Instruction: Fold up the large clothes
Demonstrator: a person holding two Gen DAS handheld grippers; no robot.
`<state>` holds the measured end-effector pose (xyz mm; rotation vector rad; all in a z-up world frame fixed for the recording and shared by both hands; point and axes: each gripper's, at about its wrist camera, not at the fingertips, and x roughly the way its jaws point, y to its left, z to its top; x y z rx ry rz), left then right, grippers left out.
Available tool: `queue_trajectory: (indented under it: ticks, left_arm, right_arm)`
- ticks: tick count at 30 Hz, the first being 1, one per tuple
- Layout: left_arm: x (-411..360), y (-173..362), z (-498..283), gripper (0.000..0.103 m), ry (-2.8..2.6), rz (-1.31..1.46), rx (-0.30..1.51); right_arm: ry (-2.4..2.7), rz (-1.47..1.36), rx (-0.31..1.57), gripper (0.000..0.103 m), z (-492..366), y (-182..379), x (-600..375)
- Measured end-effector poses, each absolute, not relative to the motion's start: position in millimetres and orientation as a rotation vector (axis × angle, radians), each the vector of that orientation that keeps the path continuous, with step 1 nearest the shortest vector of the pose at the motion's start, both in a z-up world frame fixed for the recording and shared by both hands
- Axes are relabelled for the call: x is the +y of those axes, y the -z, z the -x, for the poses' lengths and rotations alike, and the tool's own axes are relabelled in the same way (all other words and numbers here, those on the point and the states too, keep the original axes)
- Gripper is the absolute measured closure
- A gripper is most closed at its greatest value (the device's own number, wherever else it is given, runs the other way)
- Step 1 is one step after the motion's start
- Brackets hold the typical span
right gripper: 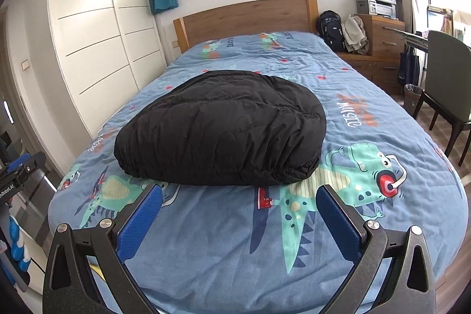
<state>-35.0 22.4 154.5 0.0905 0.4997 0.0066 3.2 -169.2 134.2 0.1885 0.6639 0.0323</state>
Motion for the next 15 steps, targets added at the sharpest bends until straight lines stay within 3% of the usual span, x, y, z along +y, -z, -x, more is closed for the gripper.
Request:
queue_trajectory:
  ticks: [15]
  left_arm:
    - [21.0, -139.3, 40.6, 0.019, -0.017, -0.082, 0.512]
  right_arm:
    - [0.014, -0.196, 0.694, 0.001, 20.6, -107.6, -179.4]
